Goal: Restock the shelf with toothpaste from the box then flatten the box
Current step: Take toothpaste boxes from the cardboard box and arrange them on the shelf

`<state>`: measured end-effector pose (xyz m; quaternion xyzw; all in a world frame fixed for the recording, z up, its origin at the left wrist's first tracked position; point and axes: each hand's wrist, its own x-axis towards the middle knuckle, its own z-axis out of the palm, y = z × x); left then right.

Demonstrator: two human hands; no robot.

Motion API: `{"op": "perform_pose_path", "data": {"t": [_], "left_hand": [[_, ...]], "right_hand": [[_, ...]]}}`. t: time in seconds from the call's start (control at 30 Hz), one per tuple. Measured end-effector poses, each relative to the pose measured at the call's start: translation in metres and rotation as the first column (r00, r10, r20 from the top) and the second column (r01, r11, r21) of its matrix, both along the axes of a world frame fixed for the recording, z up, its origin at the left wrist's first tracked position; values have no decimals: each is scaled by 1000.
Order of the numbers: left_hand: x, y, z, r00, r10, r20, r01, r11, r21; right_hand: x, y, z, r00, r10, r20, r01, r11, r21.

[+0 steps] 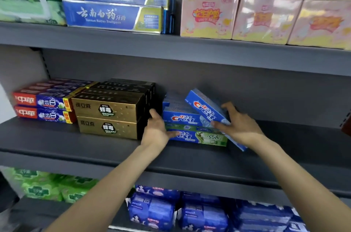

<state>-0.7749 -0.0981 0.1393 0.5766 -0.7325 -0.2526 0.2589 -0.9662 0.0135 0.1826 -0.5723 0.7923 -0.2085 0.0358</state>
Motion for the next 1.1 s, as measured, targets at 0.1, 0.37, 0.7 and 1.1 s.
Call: {"op": "perform_pose_path", "data": {"t": [0.1,0.37,0.7,1.1], "left_hand": [[1,-2,3,999,-2,34,1,1000,12],[18,-14,-10,783,100,-614,54,972,227],[17,-10,9,900,-52,-432,96,992,79],[13,7,22,983,19,183,49,931,-361]], "right_hand": [[4,-6,6,993,109,-49,-107,993,45],[22,-22,18,941,209,-265,-188,977,103],[42,-46,-5,910,240,-340,-235,970,56],[50,-40,-12,928,206,-309,-199,979,55]]}}
